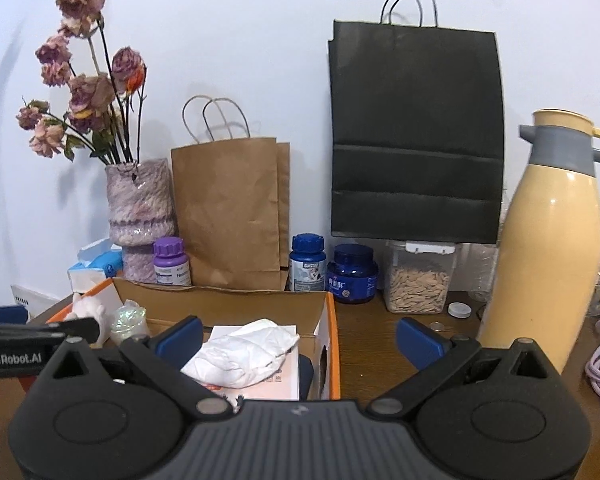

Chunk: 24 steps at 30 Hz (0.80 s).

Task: Flip cup upright
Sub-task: 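Withdraw both tools from the cardboard box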

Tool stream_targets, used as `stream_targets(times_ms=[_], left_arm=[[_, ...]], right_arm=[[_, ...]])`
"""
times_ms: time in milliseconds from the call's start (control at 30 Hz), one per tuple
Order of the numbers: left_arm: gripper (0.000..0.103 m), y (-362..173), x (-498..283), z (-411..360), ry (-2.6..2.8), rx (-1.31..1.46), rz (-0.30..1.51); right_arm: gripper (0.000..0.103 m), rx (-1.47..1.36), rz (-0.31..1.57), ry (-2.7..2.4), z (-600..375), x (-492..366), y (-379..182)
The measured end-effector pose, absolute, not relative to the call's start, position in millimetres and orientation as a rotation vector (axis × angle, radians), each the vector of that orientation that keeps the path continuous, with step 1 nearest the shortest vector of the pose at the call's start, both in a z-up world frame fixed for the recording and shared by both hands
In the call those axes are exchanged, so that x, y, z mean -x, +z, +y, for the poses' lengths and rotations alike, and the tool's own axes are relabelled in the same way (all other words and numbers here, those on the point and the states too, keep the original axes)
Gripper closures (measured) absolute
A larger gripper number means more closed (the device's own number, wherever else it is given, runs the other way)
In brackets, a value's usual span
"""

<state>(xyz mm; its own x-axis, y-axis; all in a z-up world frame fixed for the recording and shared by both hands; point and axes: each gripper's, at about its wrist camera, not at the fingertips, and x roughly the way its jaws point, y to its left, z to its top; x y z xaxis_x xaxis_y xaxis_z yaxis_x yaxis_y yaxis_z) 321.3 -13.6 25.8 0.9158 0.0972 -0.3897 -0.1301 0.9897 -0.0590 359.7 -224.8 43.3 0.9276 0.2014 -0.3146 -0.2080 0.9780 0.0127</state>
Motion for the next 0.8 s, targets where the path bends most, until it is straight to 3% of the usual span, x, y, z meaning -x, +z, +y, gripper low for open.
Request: stream_targets(times_ms=[800], left_arm=[[0.000, 5, -250, -42, 0.079, 0.047, 0.457]], right_arm=[[0.000, 0.057, 0.322, 0.203, -255, -274, 12]])
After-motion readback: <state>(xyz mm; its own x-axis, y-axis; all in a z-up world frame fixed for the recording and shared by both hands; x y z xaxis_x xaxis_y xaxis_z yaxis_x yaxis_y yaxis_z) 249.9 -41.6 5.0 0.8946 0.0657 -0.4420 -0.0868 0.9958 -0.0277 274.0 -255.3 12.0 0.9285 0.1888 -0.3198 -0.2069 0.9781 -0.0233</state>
